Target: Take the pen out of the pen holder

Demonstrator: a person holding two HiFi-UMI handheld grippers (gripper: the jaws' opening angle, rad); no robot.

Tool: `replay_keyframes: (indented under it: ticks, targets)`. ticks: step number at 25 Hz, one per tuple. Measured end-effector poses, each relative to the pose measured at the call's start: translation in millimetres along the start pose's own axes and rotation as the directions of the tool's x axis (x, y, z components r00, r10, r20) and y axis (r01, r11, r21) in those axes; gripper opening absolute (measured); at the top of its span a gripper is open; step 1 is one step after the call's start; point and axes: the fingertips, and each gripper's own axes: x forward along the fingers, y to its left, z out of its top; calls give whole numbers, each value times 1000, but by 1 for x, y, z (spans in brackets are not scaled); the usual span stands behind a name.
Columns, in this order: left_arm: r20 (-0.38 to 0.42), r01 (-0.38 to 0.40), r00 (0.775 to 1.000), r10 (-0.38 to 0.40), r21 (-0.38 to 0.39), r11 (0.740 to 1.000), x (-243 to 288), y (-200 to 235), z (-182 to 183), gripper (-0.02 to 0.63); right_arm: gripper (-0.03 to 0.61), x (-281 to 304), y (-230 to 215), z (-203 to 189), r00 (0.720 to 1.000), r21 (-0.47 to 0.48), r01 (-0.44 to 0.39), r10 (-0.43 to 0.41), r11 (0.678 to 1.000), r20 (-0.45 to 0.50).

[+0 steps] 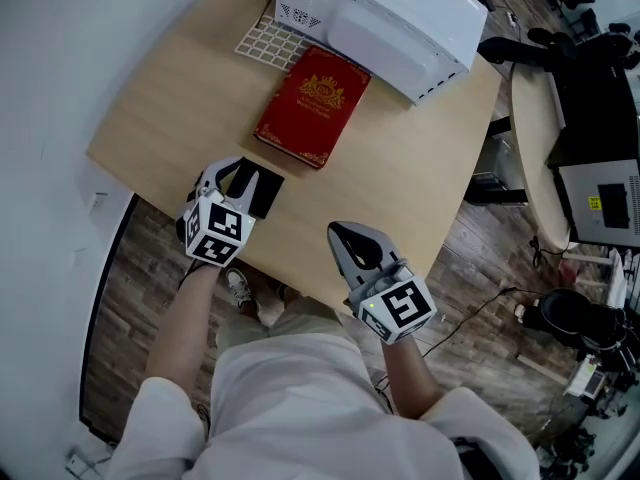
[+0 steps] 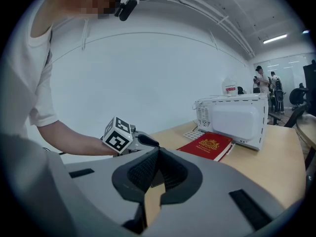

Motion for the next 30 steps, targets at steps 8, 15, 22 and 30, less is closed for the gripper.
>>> replay_keyframes:
  ticks: [8,15,22,30]
  targets:
    - [52,35,998,-32,-53,998,-5,-6,5,92,3,-2,1,0,1000,9,-1,0,1000,10]
    - [111,93,991,-80,-122,988,-12,-10,13,75,3,-5,2,-1,1000,15,0,0,1000,14]
    - [125,128,986,-109,-151,980,-12,-14,13,74,3,-10,5,-2,1000,11,5,-6,1000,18]
    - [206,177,970,-126,-252,951,-22,-5,18,55,4,-17,17,11,999,-23,27,-26,999,43]
